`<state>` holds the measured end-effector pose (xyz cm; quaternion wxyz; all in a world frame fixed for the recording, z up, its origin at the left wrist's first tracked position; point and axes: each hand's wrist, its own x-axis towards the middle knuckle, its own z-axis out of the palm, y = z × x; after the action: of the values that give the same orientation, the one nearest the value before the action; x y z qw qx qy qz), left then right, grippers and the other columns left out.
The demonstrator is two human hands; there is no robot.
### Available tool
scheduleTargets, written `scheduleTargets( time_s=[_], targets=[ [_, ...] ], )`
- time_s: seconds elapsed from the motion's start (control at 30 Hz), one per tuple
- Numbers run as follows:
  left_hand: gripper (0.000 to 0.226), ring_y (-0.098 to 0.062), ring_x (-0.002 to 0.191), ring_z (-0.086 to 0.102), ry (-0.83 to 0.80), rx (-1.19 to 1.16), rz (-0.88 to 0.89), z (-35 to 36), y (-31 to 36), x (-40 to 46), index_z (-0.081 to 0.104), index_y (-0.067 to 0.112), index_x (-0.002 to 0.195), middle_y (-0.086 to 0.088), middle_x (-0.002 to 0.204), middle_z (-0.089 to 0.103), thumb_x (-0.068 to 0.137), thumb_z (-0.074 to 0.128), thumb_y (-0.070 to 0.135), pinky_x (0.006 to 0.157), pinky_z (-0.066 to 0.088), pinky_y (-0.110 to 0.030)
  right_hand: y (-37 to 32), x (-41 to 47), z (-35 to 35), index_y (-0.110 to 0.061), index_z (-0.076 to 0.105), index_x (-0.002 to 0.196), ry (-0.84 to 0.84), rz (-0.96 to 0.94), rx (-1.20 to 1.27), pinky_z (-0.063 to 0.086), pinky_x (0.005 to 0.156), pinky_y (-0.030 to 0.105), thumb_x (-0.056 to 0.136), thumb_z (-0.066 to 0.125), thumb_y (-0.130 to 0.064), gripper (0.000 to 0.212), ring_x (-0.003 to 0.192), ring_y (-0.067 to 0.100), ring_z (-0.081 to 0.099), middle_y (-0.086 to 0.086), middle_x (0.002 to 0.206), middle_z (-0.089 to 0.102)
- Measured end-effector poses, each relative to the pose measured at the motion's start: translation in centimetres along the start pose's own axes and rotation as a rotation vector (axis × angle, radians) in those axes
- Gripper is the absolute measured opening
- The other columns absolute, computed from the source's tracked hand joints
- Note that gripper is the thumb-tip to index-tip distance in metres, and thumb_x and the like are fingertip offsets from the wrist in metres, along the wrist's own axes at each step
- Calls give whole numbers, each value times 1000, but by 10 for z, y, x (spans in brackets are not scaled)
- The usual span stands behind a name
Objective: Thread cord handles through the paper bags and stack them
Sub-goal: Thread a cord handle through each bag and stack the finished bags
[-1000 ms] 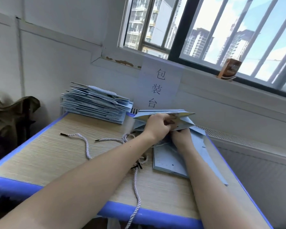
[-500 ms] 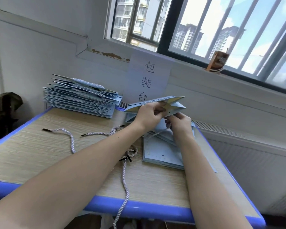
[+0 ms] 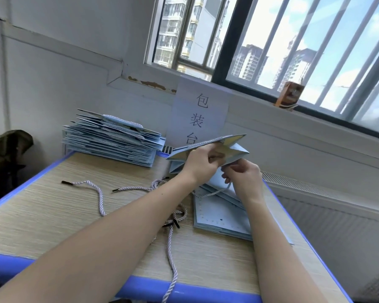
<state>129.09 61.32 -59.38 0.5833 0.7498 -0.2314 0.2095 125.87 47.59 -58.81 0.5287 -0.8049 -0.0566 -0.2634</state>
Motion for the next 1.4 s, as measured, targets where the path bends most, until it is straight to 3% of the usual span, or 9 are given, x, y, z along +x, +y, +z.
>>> scheduleTargets(
  time_s=[0.1, 0.33, 0.5, 0.73, 1.1, 1.23, 1.4],
  targets=[
    [34, -11, 104, 68, 2, 14, 5, 0, -1, 1, 68, 16, 124, 2, 109, 75, 90, 68, 12, 99, 52, -35, 3, 3, 0, 3, 68, 81, 12, 11, -12, 46, 50, 16, 84, 61, 3, 8, 49, 10, 57, 10, 66, 68],
    [44, -13, 108, 67, 15, 46, -5, 0, 1, 2, 62, 20, 133, 0, 109, 75, 91, 66, 12, 102, 50, -33, 6, 8, 1, 0, 61, 92, 36, -30, 83, 53, 55, 30, 95, 42, 6, 20, 61, 23, 68, 8, 75, 72],
    [46, -13, 108, 67, 9, 39, -12, -1, 3, -1, 59, 20, 136, -2, 110, 75, 91, 65, 9, 102, 49, -31, 5, 9, -1, 6, 62, 97, 21, 95, 323, 53, 58, 27, 98, 56, 1, 8, 60, 21, 66, 16, 73, 72],
    [55, -13, 103, 67, 23, 7, -22, -1, 2, 0, 50, 26, 143, -1, 107, 75, 92, 67, 14, 100, 50, -30, 3, 8, -7, -1, 68, 93, 43, 198, 524, 55, 63, 22, 89, 70, 2, 6, 65, 17, 66, 11, 73, 71],
    [47, -14, 105, 68, 82, -25, 13, -1, -2, 1, 57, 22, 136, -2, 108, 75, 91, 68, 16, 100, 52, -37, 3, 14, -7, 5, 64, 104, -152, 383, 695, 54, 56, 23, 96, 56, 6, 11, 64, 17, 65, 12, 79, 71],
    [39, -14, 105, 68, 76, -18, 34, -2, -4, 2, 64, 17, 130, 0, 111, 74, 91, 68, 15, 99, 52, -39, 4, 13, -4, 5, 63, 101, -167, 338, 652, 53, 56, 23, 96, 56, 6, 9, 63, 18, 62, 14, 79, 68],
    [32, -12, 104, 68, 59, 2, 81, 0, -4, 4, 69, 14, 123, 2, 113, 74, 92, 68, 13, 97, 54, -39, 5, 13, -2, 0, 64, 101, -137, 384, 754, 48, 52, 22, 100, 51, 1, 13, 57, 11, 57, 5, 74, 67]
  ],
)
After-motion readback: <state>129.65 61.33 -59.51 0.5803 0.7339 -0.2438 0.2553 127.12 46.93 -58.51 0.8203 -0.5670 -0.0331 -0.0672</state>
